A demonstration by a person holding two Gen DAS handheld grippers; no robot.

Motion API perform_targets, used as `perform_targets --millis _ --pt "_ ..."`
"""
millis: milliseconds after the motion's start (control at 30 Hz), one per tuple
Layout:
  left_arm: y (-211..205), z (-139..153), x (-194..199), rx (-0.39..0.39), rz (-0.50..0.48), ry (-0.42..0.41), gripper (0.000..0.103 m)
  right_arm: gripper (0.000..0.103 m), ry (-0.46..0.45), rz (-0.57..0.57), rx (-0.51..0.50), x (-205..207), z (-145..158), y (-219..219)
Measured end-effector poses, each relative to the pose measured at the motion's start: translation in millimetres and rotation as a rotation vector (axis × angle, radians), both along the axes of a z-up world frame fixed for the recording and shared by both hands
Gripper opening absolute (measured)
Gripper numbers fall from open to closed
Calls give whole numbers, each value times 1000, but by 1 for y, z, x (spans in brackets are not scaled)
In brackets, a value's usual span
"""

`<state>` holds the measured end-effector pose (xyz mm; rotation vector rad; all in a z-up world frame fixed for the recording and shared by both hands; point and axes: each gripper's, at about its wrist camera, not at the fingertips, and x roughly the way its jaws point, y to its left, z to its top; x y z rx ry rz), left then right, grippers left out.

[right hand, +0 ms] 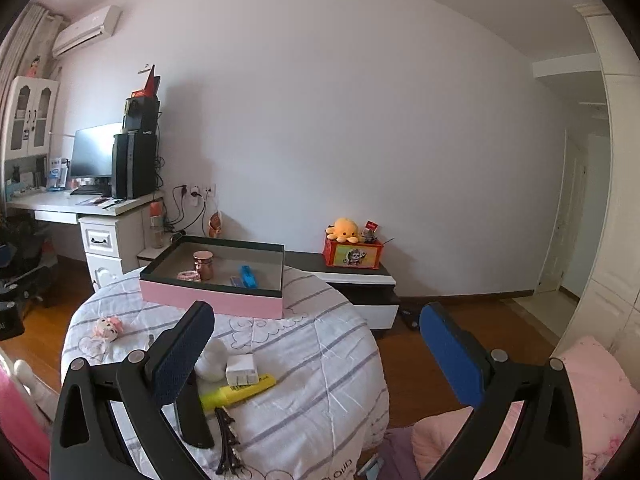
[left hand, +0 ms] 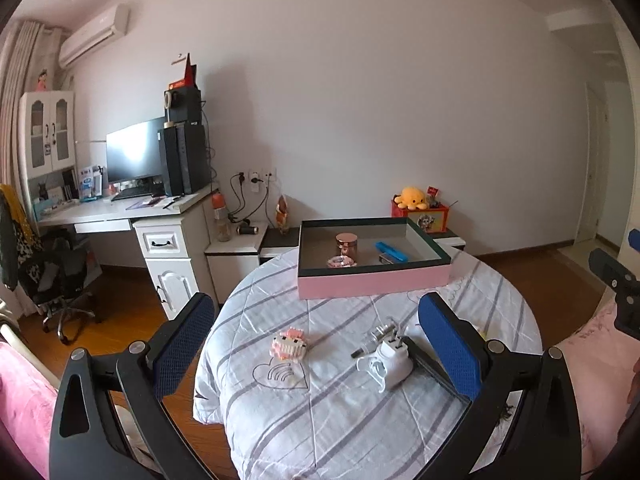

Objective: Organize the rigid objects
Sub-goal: 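Withdraw both tools from the pink box back over the table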

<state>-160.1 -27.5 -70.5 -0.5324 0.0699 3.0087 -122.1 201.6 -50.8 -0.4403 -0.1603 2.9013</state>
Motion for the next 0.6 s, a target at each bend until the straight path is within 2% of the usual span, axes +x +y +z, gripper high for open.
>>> perform_targets --millis 267,600 --pt "-9 -1 13 -19 24 -4 103 103 -1 27 13 9 -4 -11" --pt "-23 -8 17 -27 53 -22 103 103 -60 72 10 3 -21 -23"
